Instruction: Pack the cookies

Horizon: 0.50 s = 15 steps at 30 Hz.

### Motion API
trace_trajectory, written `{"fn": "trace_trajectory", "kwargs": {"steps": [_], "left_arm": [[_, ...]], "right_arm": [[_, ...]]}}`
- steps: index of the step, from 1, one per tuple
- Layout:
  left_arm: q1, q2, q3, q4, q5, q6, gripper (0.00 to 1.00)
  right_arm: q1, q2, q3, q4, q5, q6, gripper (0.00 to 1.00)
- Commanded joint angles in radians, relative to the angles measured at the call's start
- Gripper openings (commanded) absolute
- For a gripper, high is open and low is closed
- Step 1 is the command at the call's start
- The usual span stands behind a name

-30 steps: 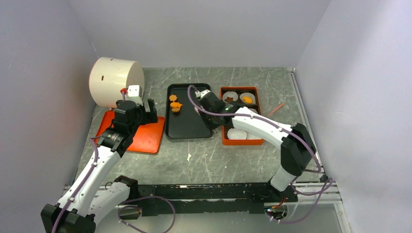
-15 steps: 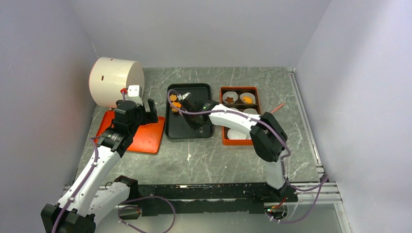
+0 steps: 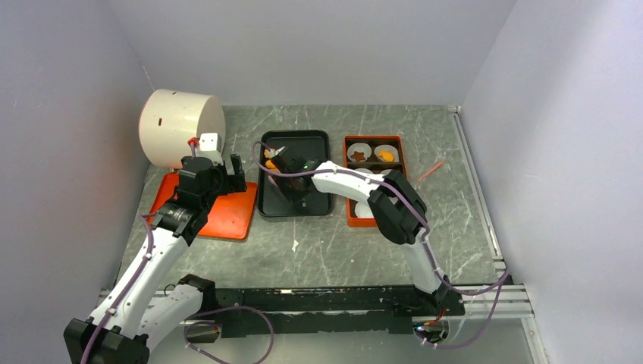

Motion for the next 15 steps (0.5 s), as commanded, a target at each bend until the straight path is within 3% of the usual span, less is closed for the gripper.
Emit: {"fn": "trace_trajectory", "kwargs": {"steps": [1, 15], "left_arm": [[-0.003, -0.004, 0.010, 0.024, -0.011, 0.006, 0.98], [-0.003, -0.004, 0.010, 0.023, -0.014, 0.006, 0.98]], "right_arm": [[0.004, 0.030, 0.071, 0.034, -0.003, 0.002, 0.47], [0.004, 0.080, 0.125, 0.035, 0.022, 0.009, 0.42]]}}
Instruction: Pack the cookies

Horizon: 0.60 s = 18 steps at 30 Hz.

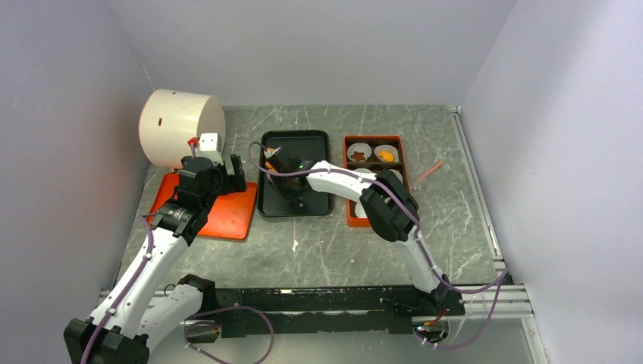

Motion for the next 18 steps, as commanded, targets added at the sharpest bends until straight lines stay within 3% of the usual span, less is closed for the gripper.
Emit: {"fn": "trace_trajectory", "kwargs": {"steps": [1, 18], "left_arm": [[-0.003, -0.003, 0.010, 0.023, -0.013, 0.006, 0.98], [-0.001, -0.005, 0.010, 0.024, -0.014, 0.006, 0.98]], "right_arm": [[0.004, -0.010, 0.045, 0.034, 0.021, 0.009, 0.41], [0.004, -0.180, -0.102, 0.043, 0.031, 0.004, 0.19]]}}
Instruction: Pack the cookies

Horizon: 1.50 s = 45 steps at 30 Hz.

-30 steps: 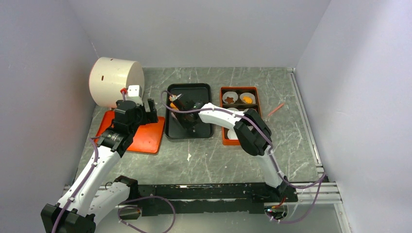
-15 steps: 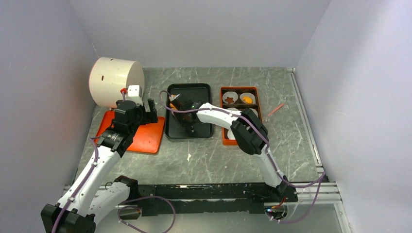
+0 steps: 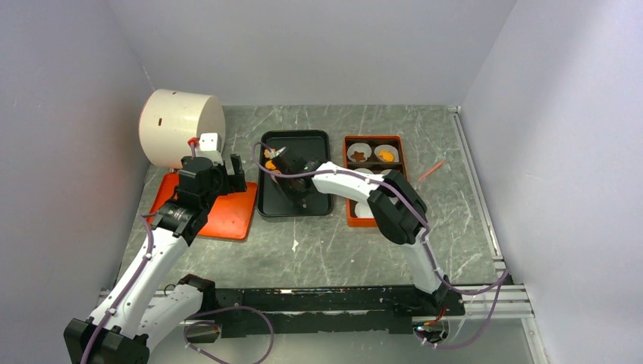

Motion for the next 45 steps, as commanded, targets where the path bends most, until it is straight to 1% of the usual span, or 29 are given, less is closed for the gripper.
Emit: {"fn": "trace_trajectory", "kwargs": {"steps": [1, 9, 20, 29, 34, 41, 45], "left_arm": [[-0.002, -0.004, 0.010, 0.024, -0.014, 0.007, 0.98], [-0.002, 0.001, 0.008, 0.025, -0.017, 0.007, 0.98], [-0.002, 0.006, 0.007, 0.029, -0.004, 0.010, 0.98], [-0.003, 0.008, 0.005, 0.032, 0.012, 0.008, 0.98], [-0.003, 0.008, 0.005, 0.032, 0.015, 0.009, 0.98], [-0.003, 0.005, 0.005, 0.032, 0.009, 0.009, 0.98], [-0.003, 0.008, 0.005, 0.032, 0.012, 0.010, 0.98]], "right_arm": [[0.004, -0.137, -0.049, 0.028, 0.027, 0.000, 0.19], [0.003, -0.271, -0.139, -0.001, 0.019, 0.004, 0.18], [0.004, -0.464, -0.266, -0.115, 0.050, 0.025, 0.18], [-0.005, -0.606, -0.347, -0.236, 0.132, 0.069, 0.18], [-0.074, -0.662, -0.416, -0.278, 0.130, 0.092, 0.18], [-0.249, -0.745, -0.504, -0.264, 0.082, 0.075, 0.18], [-0.319, -0.758, -0.533, -0.256, 0.083, 0.072, 0.18]]}}
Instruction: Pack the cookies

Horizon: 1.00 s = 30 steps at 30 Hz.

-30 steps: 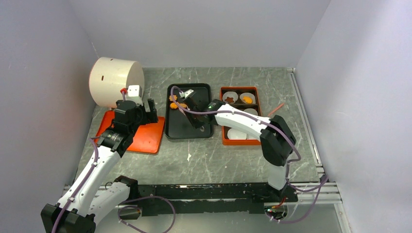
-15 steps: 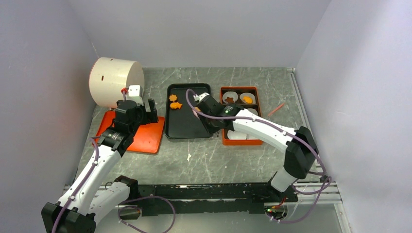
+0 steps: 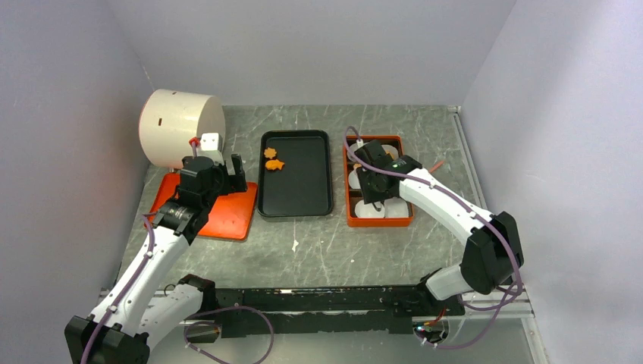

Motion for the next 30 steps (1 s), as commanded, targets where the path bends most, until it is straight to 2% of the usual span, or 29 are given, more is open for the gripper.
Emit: {"fn": "trace_trajectory", "kwargs": {"steps": [1, 15, 30], "left_arm": [[-0.003, -0.005, 0.005, 0.031, 0.011, 0.010, 0.98], [-0.003, -0.002, 0.005, 0.031, 0.012, 0.010, 0.98], [-0.003, 0.003, 0.005, 0.031, 0.017, 0.012, 0.98]], "right_arm": [[-0.066, -0.045, -0.021, 0.021, -0.007, 0.002, 0.18], [-0.114, 0.032, -0.070, 0.105, -0.077, -0.007, 0.19], [-0.118, 0.099, -0.074, 0.132, -0.078, -0.016, 0.29]]}}
